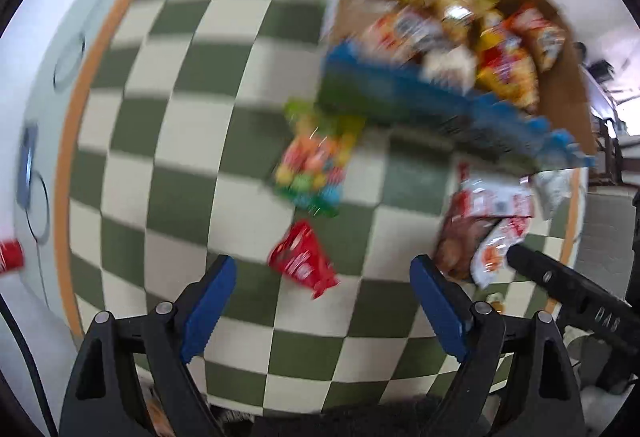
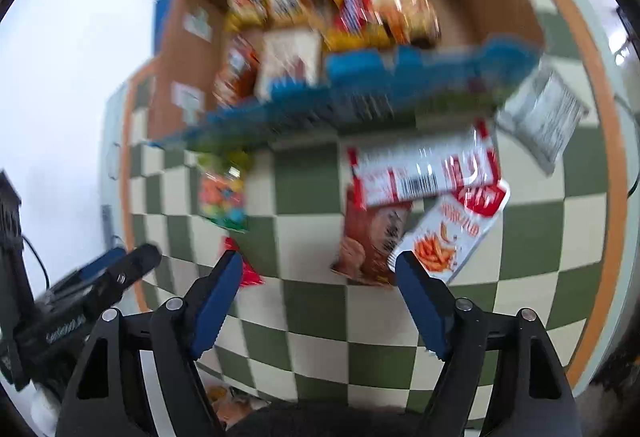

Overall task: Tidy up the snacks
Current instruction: 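Grasp red triangular packet with left tool while right tool grasps brown cookie packet, then carry both packets into the box and open both tools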

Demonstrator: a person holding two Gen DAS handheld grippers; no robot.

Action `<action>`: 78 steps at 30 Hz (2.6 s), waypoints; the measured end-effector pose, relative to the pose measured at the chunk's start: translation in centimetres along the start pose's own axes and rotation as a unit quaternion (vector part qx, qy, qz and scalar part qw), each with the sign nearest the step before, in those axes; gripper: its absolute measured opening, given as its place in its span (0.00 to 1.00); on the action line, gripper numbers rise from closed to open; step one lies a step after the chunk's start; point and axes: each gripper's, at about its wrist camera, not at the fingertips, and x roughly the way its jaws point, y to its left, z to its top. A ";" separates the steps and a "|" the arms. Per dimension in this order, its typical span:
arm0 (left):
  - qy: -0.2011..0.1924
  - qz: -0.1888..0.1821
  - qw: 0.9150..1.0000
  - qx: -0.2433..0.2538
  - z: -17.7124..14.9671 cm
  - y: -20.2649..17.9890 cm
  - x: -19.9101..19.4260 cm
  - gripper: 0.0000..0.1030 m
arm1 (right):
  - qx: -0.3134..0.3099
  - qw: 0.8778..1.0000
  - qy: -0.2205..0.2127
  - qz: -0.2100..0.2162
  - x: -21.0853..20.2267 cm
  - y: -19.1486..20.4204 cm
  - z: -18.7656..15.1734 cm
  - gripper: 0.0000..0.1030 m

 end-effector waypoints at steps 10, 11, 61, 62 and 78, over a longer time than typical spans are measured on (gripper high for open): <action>0.085 -0.028 0.994 -0.067 -0.2 3.0 7.7 0.86 | 0.046 0.996 0.057 -0.056 8.1 -2.5 1.7 0.70; 0.090 -0.029 0.993 -0.067 -0.2 2.9 8.2 0.86 | 0.047 0.995 0.061 -0.058 8.6 -2.5 1.8 0.70; -0.056 -0.078 0.992 0.078 4.7 -9.1 -9.0 0.48 | -0.039 0.997 -0.045 0.046 -6.2 1.3 0.2 0.58; -0.063 -0.073 0.992 0.085 6.0 -9.7 -9.7 0.48 | -0.041 0.997 -0.055 0.047 -7.0 1.5 1.3 0.58; -0.007 0.049 0.990 0.130 22.6 -12.5 -4.4 0.48 | -0.053 0.996 -0.065 -0.032 -6.4 1.3 14.9 0.58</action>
